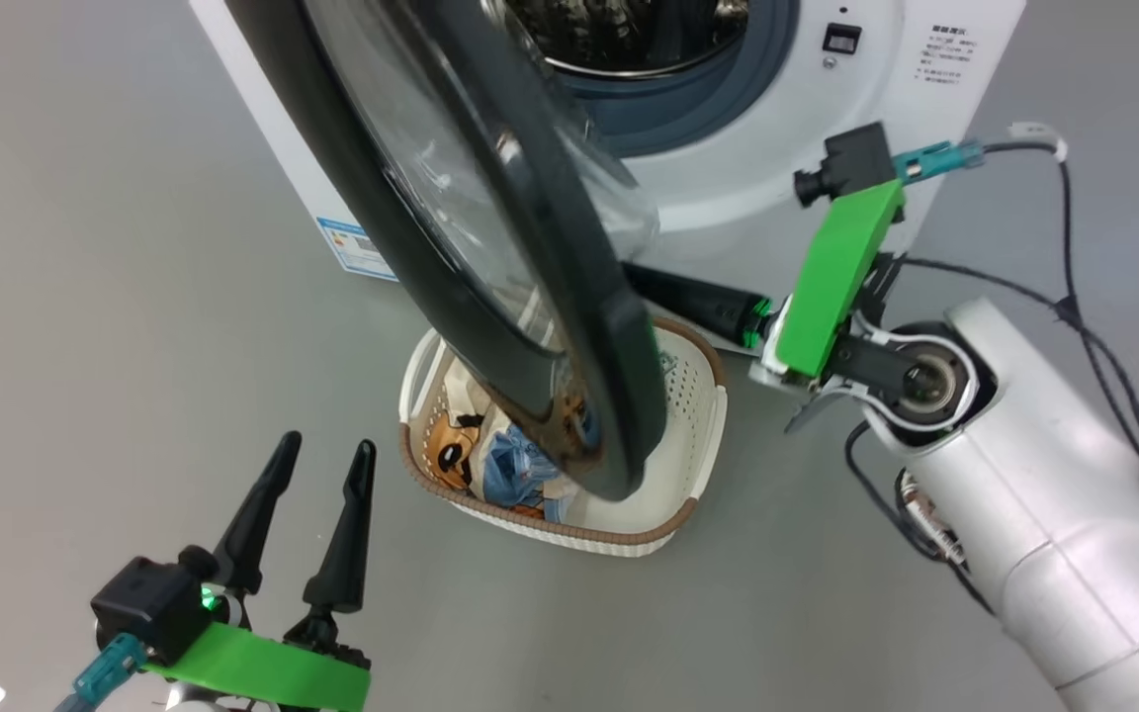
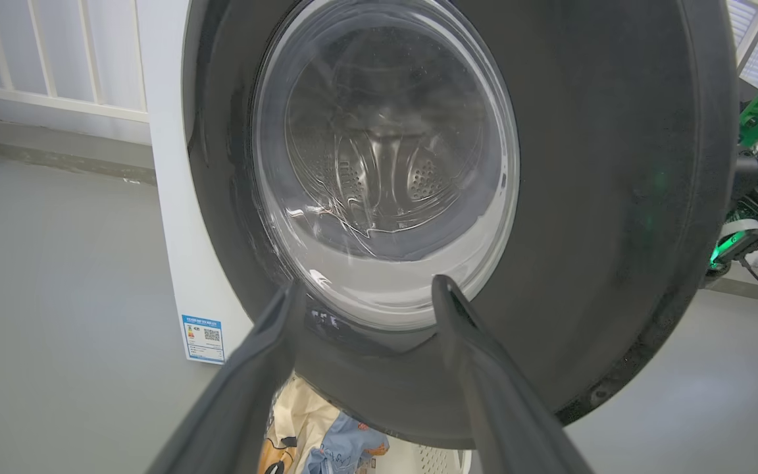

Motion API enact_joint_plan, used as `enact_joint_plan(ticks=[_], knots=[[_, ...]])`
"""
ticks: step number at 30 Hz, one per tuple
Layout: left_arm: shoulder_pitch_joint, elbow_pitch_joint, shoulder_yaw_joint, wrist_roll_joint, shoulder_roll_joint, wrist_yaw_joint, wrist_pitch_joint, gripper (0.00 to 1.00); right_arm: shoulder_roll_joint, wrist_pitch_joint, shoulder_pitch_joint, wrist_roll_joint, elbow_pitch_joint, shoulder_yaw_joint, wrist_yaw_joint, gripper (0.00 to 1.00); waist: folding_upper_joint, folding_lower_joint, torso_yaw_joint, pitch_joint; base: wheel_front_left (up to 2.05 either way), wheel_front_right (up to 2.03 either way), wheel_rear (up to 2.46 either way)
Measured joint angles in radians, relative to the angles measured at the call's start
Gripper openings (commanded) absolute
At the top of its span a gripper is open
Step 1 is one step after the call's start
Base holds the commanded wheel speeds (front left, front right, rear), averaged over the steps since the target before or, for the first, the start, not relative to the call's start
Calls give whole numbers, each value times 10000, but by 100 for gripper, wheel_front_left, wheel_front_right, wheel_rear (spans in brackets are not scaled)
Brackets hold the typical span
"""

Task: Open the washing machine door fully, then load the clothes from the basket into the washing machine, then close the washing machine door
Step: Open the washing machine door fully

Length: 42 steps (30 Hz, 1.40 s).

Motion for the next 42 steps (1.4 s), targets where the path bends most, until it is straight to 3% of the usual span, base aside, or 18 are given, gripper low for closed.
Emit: enact_joint_plan(ticks=[14,42], knots=[[276,127,173,77,-81,0,0,100,702,245,722,48,-775,723,0,0,0,0,573,-474,0,0,0],[293,943,767,105,-140,0,0,100,1511,272,716,418,-909,1626,2,0,0,0,1262,-677,0,0,0]])
